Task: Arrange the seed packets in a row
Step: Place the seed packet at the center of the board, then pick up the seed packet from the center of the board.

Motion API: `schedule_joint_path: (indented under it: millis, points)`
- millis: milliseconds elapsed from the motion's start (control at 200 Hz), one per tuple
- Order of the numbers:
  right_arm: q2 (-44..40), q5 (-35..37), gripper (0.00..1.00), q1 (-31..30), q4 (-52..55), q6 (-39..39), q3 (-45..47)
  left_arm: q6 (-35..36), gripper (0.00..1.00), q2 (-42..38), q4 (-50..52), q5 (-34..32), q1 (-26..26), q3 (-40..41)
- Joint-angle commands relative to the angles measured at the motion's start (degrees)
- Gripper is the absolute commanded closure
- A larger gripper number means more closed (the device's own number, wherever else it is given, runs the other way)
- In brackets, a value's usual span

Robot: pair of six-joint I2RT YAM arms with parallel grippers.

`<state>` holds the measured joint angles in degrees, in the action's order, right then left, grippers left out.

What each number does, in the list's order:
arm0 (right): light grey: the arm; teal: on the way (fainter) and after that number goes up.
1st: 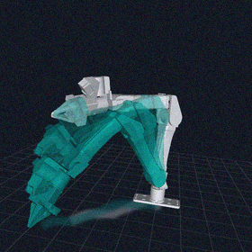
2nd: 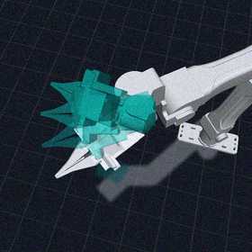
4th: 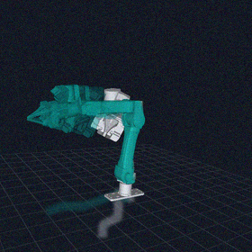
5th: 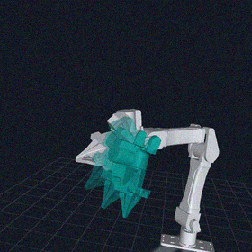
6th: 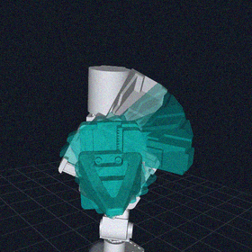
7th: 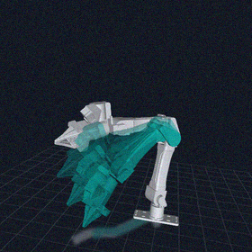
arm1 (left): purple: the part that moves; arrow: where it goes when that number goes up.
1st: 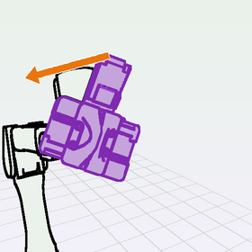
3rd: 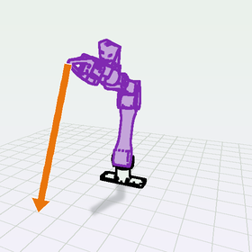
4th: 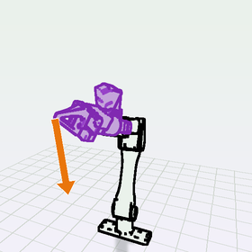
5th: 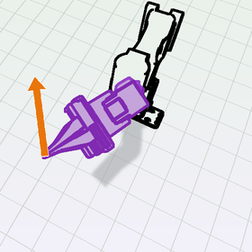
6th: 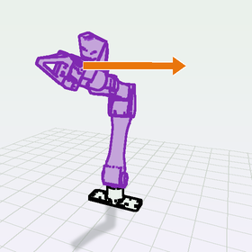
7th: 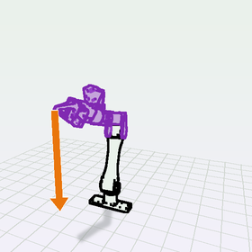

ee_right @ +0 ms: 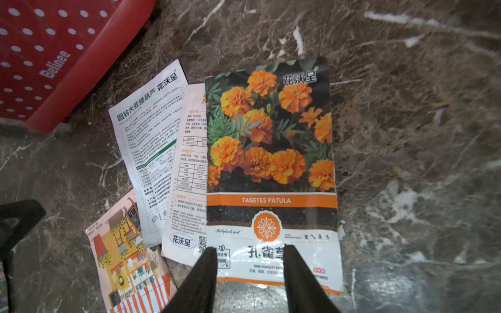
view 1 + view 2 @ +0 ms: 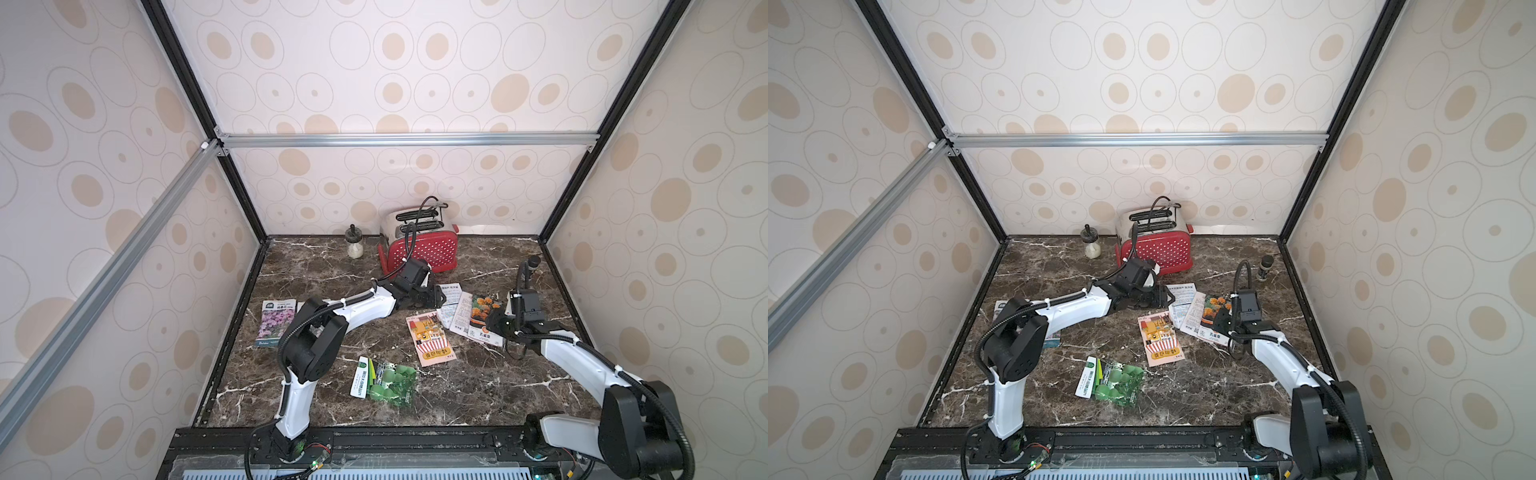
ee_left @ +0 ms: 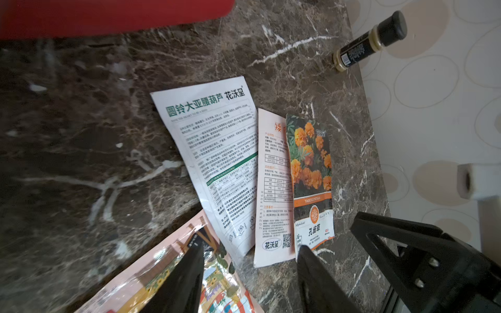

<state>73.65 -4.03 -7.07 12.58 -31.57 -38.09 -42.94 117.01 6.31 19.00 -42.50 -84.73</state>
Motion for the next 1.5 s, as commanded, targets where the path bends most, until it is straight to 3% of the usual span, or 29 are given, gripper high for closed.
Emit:
schedule_joint_path:
  millis: [0,421,1037,1172,1372,1492]
  points:
    - [3.5,-1.1,0.63,-0.3,-1.2,0.1,-2.5,1.3,0.44,3.0,-1.5,1.4,-1.1,-4.7]
    - [9.9,1.7,0.67,-0.1,-2.0,-0.8,-3.4,0.4,0.46,14.4,-2.5,4.5,-3.6,-13.2]
    - [12.9,-3.8,0.73,2.7,-5.5,-4.6,-0.7,-0.3,0.56,16.3,-4.6,7.8,-5.1,-10.0]
    - [12.9,-4.1,0.75,2.7,-6.2,-5.1,-0.2,-0.7,0.66,16.6,-5.0,8.4,-5.4,-10.7]
    - [11.5,-3.4,0.75,2.7,-5.9,-4.6,0.3,-1.6,1.00,15.6,-4.9,8.3,-5.4,-12.0]
    - [8.0,-2.3,0.75,2.6,-4.9,-3.5,0.6,-1.7,1.00,13.0,-3.9,6.9,-5.4,-12.6]
